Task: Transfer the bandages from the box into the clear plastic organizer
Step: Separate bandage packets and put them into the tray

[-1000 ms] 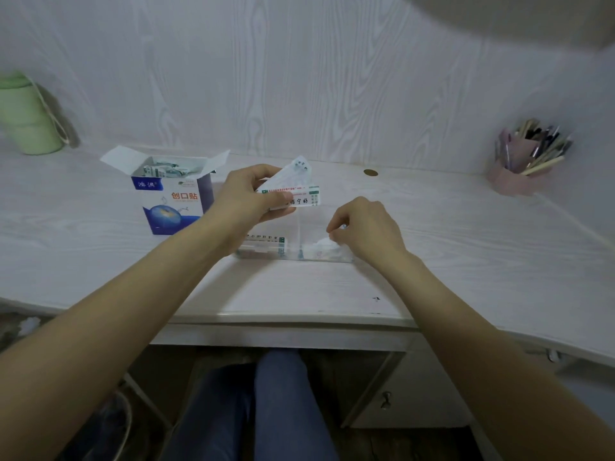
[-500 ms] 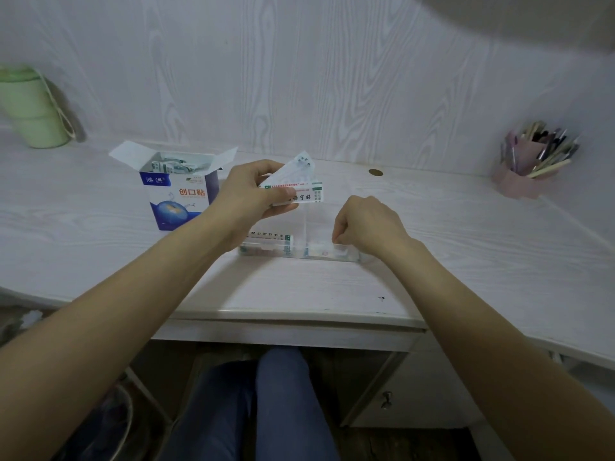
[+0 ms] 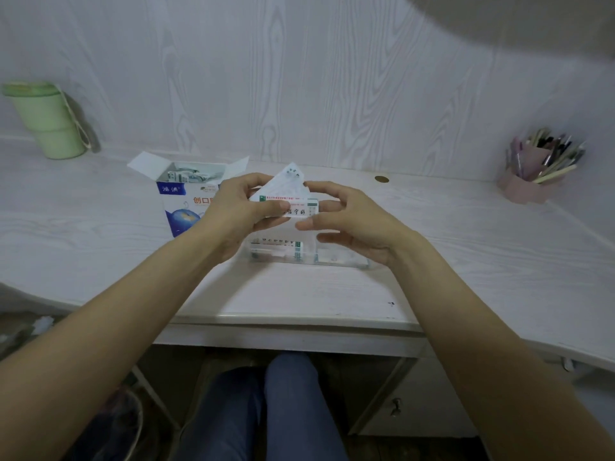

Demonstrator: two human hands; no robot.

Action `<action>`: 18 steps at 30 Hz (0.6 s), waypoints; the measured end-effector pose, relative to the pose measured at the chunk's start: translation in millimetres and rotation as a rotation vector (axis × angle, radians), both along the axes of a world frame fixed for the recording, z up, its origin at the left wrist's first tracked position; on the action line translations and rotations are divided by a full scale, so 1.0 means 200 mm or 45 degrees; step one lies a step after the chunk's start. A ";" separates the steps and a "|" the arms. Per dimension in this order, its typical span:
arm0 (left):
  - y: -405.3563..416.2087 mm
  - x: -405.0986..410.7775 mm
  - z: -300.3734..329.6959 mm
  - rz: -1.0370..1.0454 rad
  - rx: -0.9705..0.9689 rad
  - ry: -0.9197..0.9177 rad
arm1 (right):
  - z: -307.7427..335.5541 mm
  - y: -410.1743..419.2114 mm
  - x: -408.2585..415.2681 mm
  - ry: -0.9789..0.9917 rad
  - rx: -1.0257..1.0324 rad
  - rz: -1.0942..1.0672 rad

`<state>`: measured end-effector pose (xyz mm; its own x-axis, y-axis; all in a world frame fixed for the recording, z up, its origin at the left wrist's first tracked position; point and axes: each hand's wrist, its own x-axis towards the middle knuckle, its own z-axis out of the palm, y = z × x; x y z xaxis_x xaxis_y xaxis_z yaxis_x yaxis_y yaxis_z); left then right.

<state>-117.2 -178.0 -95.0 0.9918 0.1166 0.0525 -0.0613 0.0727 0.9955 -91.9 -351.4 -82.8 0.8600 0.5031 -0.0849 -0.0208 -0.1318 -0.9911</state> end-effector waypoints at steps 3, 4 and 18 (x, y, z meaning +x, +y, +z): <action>0.02 -0.02 0.01 -0.038 -0.013 0.019 | -0.02 0.05 0.00 -0.083 0.101 -0.190; 0.03 -0.02 0.01 -0.077 -0.045 0.031 | -0.04 0.07 0.00 -0.123 0.120 -0.274; 0.18 0.00 0.02 0.262 0.199 -0.062 | -0.12 0.13 0.08 -0.291 -0.043 -0.494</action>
<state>-117.4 -142.7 -91.7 0.9439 0.3023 0.1331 -0.1072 -0.1006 0.9891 -76.8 -324.5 -106.7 0.9831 0.1398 0.1180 0.1436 -0.1900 -0.9712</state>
